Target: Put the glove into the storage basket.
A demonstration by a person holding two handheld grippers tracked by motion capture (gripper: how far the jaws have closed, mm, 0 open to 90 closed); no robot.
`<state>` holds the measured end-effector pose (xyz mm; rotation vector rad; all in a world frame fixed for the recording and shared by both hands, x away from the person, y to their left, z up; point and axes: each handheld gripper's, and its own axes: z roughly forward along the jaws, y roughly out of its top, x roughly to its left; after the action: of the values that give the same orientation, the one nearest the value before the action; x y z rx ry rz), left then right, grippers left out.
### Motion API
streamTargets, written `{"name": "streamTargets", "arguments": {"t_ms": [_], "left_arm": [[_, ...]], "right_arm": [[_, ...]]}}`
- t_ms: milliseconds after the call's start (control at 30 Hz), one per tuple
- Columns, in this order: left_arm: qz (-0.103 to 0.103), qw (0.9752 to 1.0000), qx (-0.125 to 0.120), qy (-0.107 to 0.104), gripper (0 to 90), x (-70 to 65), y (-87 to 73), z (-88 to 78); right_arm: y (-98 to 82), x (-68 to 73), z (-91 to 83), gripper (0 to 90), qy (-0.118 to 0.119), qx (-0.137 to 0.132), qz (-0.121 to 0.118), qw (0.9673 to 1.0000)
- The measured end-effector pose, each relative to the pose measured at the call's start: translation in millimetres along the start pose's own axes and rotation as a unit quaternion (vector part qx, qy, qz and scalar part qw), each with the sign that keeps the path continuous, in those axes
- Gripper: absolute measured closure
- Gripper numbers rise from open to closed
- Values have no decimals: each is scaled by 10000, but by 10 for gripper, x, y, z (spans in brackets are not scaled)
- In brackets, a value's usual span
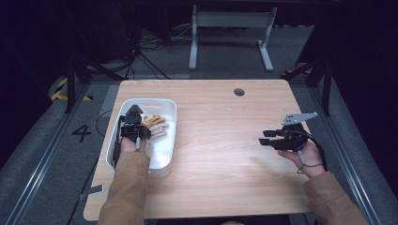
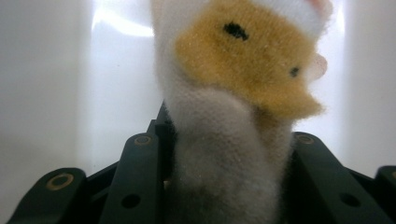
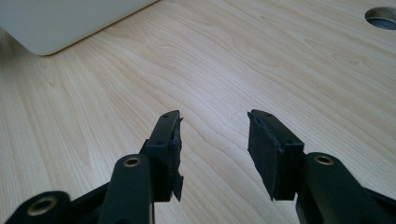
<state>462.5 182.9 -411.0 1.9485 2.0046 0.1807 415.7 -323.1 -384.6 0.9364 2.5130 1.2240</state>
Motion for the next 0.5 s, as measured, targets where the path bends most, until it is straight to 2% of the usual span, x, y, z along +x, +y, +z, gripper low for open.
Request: {"name": "streamTargets", "arguments": {"t_ms": [500], "left_arm": [[-20,9995,307,-89,624,32,-11,80]], "right_arm": [[-4,-6,1,543,-11,19,20,10000]]}}
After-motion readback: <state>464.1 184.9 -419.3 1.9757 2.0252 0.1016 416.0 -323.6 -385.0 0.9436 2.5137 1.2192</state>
